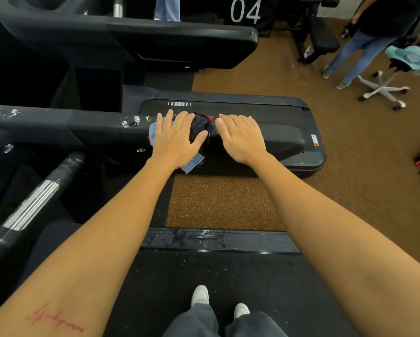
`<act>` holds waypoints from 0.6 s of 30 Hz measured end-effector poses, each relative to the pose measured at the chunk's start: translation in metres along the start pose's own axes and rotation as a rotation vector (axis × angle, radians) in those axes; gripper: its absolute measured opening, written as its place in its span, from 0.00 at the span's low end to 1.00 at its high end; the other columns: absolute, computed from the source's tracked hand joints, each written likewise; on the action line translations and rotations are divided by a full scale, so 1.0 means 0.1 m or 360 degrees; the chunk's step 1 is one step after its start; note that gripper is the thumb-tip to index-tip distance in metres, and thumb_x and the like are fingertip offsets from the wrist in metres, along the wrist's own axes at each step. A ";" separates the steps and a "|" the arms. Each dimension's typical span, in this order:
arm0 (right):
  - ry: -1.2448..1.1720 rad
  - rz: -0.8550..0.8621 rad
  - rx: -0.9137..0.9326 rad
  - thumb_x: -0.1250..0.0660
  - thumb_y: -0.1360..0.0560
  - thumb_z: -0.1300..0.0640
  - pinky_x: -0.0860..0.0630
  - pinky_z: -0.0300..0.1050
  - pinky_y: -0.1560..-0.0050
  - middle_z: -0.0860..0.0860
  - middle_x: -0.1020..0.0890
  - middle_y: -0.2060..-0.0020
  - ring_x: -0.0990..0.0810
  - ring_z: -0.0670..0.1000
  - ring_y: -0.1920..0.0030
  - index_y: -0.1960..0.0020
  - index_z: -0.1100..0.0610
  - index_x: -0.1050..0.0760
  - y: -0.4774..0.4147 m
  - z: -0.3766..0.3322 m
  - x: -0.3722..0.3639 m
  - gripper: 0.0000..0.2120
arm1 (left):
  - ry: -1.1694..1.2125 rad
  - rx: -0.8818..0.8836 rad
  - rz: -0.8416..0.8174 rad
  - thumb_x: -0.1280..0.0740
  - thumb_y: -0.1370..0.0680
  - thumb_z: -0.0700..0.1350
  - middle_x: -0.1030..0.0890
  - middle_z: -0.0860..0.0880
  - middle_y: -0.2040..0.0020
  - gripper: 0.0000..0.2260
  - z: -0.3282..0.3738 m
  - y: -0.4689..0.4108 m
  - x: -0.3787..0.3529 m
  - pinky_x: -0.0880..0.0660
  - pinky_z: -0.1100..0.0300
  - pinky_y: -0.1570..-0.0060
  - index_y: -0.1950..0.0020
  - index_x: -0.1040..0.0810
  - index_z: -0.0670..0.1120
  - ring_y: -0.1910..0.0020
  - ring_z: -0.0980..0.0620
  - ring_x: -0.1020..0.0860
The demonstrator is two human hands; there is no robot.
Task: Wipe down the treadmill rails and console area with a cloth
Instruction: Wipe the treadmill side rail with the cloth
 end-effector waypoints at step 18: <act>-0.0229 -0.0068 -0.0042 0.58 0.18 0.46 0.47 0.54 0.28 0.51 0.25 0.36 0.31 0.52 0.33 0.31 0.55 0.32 0.01 -0.01 0.07 0.25 | -0.0077 -0.0202 0.0118 0.43 0.22 0.58 0.38 0.44 0.26 0.28 -0.23 0.20 -0.02 0.57 0.46 0.28 0.27 0.40 0.44 0.26 0.41 0.46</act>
Point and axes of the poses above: each hand's wrist, its own y-axis away from the middle knuckle, its own x-axis out of the back of the hand, z = x × y, the point moved 4 cm from there along -y, towards the middle knuckle
